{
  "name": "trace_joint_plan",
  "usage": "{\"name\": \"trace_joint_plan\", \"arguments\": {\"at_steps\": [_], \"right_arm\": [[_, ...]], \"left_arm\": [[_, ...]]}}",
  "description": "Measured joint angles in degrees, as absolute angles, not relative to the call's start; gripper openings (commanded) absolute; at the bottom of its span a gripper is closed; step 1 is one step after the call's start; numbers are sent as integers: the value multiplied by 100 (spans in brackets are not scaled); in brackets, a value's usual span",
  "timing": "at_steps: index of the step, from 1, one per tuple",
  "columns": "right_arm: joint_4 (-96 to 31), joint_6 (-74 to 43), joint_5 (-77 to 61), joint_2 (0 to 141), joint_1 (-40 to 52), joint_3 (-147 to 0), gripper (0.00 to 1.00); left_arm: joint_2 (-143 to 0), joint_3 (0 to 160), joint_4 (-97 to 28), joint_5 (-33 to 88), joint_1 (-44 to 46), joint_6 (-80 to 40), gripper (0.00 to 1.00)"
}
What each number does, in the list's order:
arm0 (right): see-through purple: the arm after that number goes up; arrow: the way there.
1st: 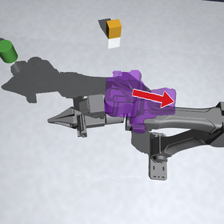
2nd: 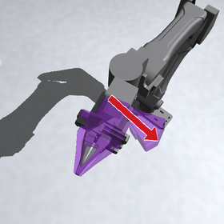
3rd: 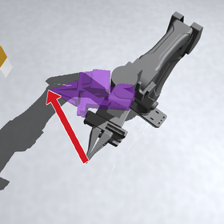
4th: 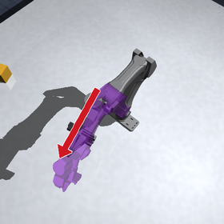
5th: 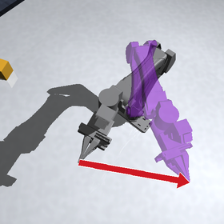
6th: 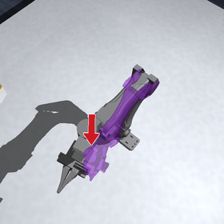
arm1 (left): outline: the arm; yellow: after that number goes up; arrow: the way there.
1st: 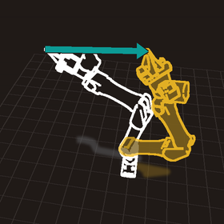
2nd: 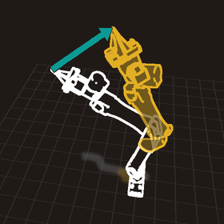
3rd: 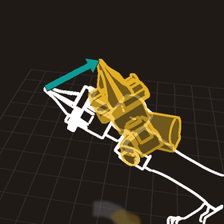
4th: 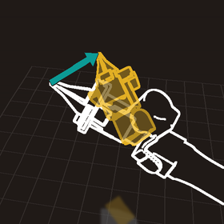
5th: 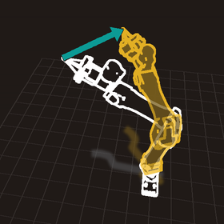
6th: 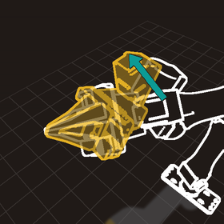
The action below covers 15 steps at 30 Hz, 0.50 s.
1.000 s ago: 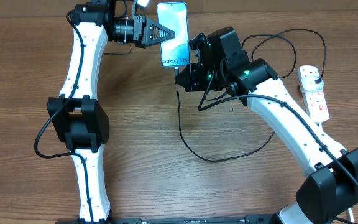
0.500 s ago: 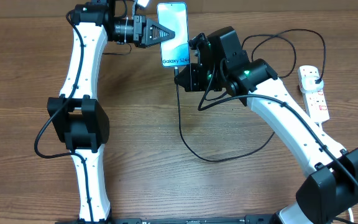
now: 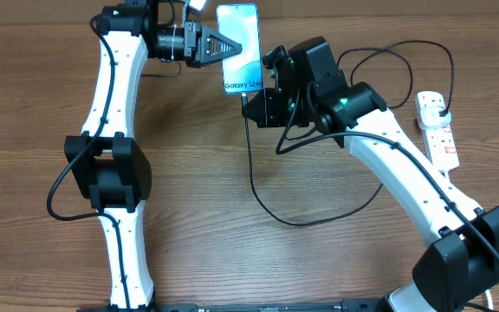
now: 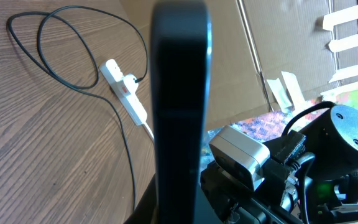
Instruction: Plug charger to phone and switch on socket
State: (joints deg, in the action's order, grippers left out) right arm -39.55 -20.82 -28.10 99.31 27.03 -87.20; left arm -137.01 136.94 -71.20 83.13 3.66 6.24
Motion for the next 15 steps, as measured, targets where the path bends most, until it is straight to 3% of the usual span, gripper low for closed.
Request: {"name": "trace_joint_plan", "arguments": {"at_steps": [15], "right_arm": [[-3865, -2099, -2827, 9931, 2705, -8720, 4]], "left_arm": [[-13701, 13721, -7116, 8315, 333, 620, 4]]}}
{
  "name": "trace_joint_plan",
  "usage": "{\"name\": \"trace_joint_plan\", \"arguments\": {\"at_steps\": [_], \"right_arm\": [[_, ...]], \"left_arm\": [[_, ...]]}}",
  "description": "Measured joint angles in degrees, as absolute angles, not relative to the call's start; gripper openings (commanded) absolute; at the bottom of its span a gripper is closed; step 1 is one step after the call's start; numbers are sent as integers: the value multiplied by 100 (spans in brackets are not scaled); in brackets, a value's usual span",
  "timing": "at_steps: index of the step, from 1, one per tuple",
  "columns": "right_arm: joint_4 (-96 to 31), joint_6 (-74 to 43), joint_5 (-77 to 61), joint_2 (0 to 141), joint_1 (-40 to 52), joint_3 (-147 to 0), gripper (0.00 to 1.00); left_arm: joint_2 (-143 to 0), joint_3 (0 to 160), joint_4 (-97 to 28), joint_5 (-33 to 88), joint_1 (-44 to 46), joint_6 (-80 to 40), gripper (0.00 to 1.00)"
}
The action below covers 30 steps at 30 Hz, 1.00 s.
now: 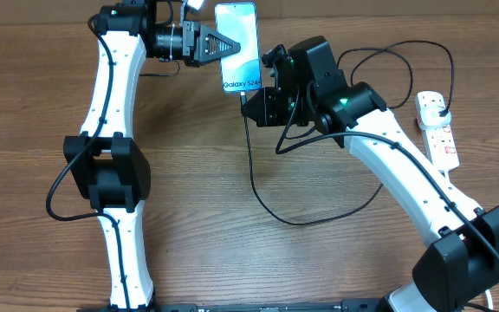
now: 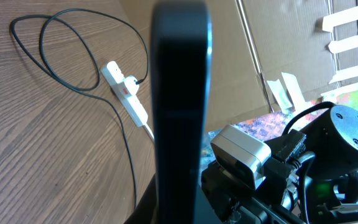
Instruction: Plug charger to phone and switch on socket
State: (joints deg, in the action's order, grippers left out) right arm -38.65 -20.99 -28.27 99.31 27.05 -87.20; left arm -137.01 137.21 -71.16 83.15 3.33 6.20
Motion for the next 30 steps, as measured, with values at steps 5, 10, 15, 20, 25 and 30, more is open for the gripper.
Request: {"name": "trace_joint_plan", "arguments": {"at_steps": [5, 10, 15, 20, 25, 30], "right_arm": [[-3881, -2099, -2823, 9931, 2705, -8720, 4], [-3872, -2099, -2814, 9931, 2705, -8720, 4], [-3861, -2095, -2788, 9931, 2705, -8720, 4], [-3861, -2099, -2770, 9931, 2705, -8720, 4], [-3865, -2097, -2764, 9931, 2703, -8720, 4], [-3863, -2097, -2766, 9931, 2703, -8720, 4]], "left_arm": [[-13701, 13721, -7113, 8281, 333, 620, 4], [-13701, 13721, -7105, 8191, 333, 620, 4], [-13701, 13721, -7109, 8154, 322, 620, 4], [-13701, 13721, -7109, 8134, 322, 598, 4], [-13701, 13721, -7102, 8119, 322, 545, 4], [-13701, 13721, -7091, 8114, 322, 432, 4]]}}
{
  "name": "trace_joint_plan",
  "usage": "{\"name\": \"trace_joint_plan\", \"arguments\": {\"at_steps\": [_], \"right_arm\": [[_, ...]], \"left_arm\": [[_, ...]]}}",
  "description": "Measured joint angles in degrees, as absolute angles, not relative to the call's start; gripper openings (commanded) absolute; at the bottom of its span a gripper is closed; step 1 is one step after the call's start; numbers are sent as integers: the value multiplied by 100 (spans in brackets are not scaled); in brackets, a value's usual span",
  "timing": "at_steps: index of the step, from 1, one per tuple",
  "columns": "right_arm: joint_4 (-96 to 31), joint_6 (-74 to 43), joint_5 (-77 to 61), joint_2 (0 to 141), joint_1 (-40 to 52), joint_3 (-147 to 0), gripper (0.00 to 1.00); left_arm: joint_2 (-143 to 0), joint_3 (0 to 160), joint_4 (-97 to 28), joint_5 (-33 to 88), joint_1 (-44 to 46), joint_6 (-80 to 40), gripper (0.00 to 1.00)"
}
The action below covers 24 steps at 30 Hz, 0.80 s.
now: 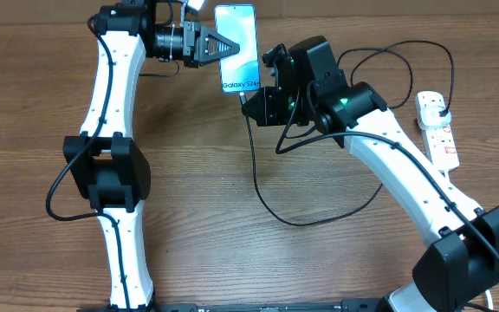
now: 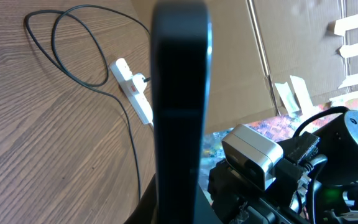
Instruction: Plug charger to phone and switch on socket
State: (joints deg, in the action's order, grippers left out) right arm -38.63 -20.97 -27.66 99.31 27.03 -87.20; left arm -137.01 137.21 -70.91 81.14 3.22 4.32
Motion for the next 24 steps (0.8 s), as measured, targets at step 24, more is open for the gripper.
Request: {"name": "trace_joint_plan", "arguments": {"at_steps": [24], "right_arm": [[-3728, -2141, -2757, 9926, 2709, -8720, 4]], "left_arm": [[-13701, 13721, -7061, 8047, 259, -54, 4]]}}
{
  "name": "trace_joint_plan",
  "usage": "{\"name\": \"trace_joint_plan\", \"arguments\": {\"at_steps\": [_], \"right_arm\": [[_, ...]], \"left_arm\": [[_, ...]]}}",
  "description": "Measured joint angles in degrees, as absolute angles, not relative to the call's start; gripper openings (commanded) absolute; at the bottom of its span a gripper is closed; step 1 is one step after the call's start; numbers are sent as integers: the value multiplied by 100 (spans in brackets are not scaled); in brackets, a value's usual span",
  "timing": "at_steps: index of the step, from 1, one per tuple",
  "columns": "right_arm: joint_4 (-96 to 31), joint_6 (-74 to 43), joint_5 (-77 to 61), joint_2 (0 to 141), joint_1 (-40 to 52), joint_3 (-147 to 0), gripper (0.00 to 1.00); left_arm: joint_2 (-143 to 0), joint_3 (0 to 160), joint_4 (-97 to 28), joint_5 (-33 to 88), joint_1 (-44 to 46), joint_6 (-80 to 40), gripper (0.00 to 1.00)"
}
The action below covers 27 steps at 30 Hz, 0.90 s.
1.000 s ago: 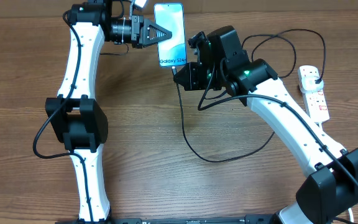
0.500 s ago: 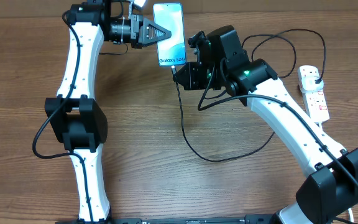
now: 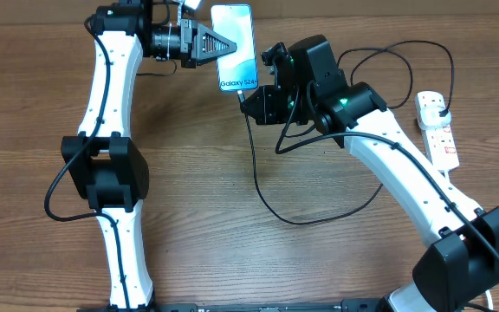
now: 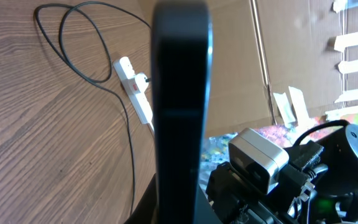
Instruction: Plug charger to phone and switch on socket
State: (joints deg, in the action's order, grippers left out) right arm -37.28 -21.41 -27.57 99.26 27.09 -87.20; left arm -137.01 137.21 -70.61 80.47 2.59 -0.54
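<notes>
The phone point(image 3: 237, 39), its screen lit and reading Galaxy S24, is held above the table's far edge with my left gripper point(image 3: 223, 45) shut on its side. In the left wrist view the phone point(image 4: 180, 106) is a dark bar seen edge-on. My right gripper point(image 3: 253, 97) sits just below the phone's lower end, its fingers hidden under the wrist. The black charger cable point(image 3: 252, 160) comes out from it. The cable loops across the table to the white socket strip point(image 3: 437, 130) at the right, also visible as the strip point(image 4: 135, 93) from the left wrist.
The cable's loose loop point(image 3: 319, 217) lies in the middle of the table, and more coils point(image 3: 405, 61) lie behind the right arm. Cardboard point(image 4: 247, 68) and the right arm's camera housing point(image 4: 260, 158) fill the background behind the phone.
The phone and my left gripper have shifted slightly left and toward the far edge. In the left wrist view the socket strip sits higher. The right gripper stays under the phone's lower end.
At every earlier moment my left gripper held the phone up and my right gripper was at its lower end with the cable trailing from it. Across these moments the phone has crept a little left and farther back; the socket strip has stayed put.
</notes>
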Motion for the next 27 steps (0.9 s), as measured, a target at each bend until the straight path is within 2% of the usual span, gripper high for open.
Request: {"name": "trace_joint_plan", "arguments": {"at_steps": [27], "right_arm": [[-3494, -2482, -2716, 9926, 2753, -8720, 4]], "left_arm": [[-13701, 13721, -7019, 8009, 169, -561, 4]]}}
